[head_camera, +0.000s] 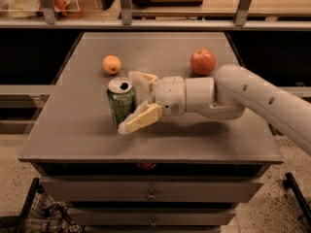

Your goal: Knock green can over

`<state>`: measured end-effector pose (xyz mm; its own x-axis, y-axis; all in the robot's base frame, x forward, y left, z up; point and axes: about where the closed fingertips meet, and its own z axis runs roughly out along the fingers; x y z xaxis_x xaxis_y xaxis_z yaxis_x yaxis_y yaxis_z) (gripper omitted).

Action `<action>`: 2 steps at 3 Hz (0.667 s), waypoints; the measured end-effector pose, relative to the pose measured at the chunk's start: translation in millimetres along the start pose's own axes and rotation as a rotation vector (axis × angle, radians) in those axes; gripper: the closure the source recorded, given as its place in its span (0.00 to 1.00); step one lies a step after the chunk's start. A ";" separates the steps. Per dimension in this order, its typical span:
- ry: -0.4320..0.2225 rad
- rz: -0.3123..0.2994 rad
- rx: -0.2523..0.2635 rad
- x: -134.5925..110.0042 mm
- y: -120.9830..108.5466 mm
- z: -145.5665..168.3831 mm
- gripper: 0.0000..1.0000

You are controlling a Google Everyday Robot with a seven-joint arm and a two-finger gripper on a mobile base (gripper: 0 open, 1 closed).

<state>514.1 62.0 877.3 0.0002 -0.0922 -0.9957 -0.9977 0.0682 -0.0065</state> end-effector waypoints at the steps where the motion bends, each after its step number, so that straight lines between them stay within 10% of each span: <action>1: -0.025 -0.012 -0.008 0.3 1.7 4.6 0.00; 2: -0.028 -0.023 -0.007 0.7 5.3 3.3 0.16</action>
Offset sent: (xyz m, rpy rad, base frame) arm -0.0077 -0.0034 -0.0026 0.0285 -0.0371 -0.0014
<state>509.1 65.6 876.3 0.0249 -0.0659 -0.9975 -0.9978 0.0592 -0.0288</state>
